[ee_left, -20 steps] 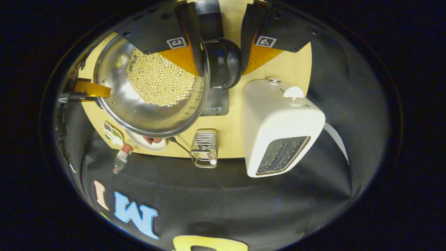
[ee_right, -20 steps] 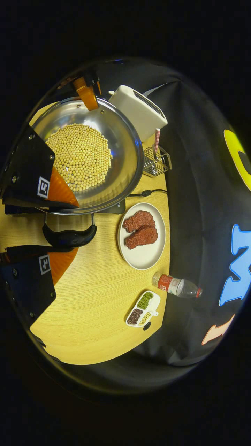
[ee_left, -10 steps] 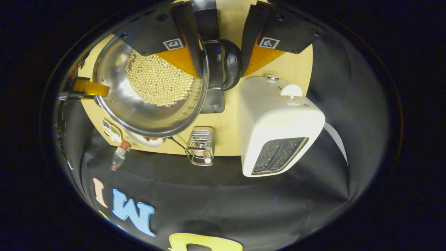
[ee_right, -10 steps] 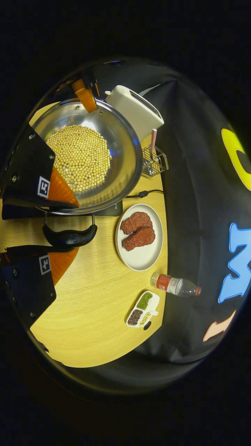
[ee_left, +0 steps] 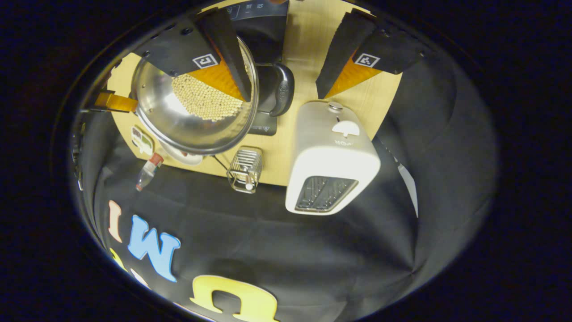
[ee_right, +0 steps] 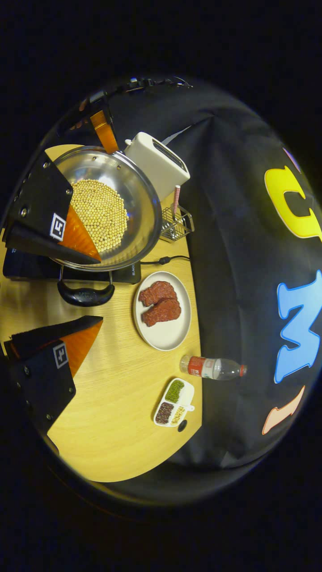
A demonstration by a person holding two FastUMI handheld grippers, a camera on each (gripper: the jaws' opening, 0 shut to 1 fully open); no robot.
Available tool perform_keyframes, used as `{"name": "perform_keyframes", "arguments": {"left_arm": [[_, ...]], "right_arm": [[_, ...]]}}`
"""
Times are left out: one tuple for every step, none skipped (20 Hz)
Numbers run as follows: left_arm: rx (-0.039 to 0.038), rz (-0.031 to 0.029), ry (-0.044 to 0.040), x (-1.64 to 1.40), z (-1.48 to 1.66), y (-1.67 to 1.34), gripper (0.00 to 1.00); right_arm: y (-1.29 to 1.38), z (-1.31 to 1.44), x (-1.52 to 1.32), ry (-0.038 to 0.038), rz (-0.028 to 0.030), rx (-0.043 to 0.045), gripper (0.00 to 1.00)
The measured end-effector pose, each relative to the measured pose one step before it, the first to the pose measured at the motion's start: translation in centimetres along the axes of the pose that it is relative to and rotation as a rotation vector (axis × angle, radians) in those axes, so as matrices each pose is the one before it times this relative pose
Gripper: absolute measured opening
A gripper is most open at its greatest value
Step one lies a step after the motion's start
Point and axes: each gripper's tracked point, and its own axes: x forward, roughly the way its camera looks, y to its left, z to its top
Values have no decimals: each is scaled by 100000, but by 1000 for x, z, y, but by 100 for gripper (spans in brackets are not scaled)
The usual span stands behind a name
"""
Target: First push the handle of the pot to place it horizontally, then grasp the pot with both hands and set it on the induction cooktop.
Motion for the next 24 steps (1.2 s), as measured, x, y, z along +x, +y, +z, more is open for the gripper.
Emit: {"name": "perform_keyframes", "arguments": {"left_arm": [[-546,1036,-2930,-903,662,-83,95],[-21,1826,-3007,-1041,705,-127,95],[-92,1648,-3666,-950,933,-388,96],[-61,609,-3630,-1255,876,-868,94],[7,317,-4034,-1308,1025,-1141,95],[9,187,-3975,-1404,1132,-1362,95],[-54,-251,-3992,-1264,982,-1678,96],[-128,-197,-3709,-1411,1037,-1830,96],[335,-74,-4105,-1588,842,-1870,96],[808,-148,-4323,-1388,1075,-2091,96],[883,-359,-4106,-1653,1170,-2223,97],[654,-509,-3837,-1386,1420,-2249,97],[-240,-767,-3598,-1241,1193,-2238,97],[-1460,-721,-3939,-914,1198,-2233,99],[-1774,-863,-3097,-912,997,-1940,97],[-1348,-526,-2440,-1026,1102,-1865,99],[-656,-1256,-2120,-1077,1099,-1874,99],[-304,-1608,-2399,-673,1370,-1918,95],[164,-1881,-2278,-662,1082,-1671,95],[846,-1407,-2106,-476,1359,-1397,97],[1393,-149,-2432,-462,1286,-888,95],[1255,-113,-2510,-468,1555,-877,97],[1049,-261,-2249,-503,1176,-1082,97],[727,107,-1253,-404,970,-857,99]], "right_arm": [[-542,421,-634,-2137,-13,-1905,69],[-381,359,-836,-1357,482,-1363,76],[-723,413,-1024,-1415,-588,-1364,85],[-784,734,-1228,-2458,-8,-771,99],[-870,484,-698,-3200,-79,14,98],[-932,829,-1114,-3365,-131,537,99],[-1009,946,-1241,-3674,32,660,99],[-1022,1054,-1265,-3767,-14,596,99],[-1109,1100,-1254,-3613,139,-68,99],[-1154,1198,-1295,-3590,29,-478,99],[-1355,1312,-1236,-3828,-666,-459,99],[-1235,1484,-1224,-4528,-738,-324,98],[-1194,1515,-1178,-4005,-751,-560,99],[-1222,1409,-1096,-3254,-998,-1039,98],[-1283,1374,-1146,-3120,-1318,-951,98],[-961,1360,-1025,-2914,-683,-582,98],[-662,1261,-1000,-2956,-182,112,98],[-572,1203,-891,-2821,169,390,98],[-521,1091,-977,-2549,424,831,98],[-528,1028,-810,-2247,123,419,98],[-654,1223,-699,-2665,325,211,98],[-687,956,-599,-1899,235,-91,98],[-501,795,-451,-1571,654,337,98],[-319,531,-353,-715,241,187,98]]}}
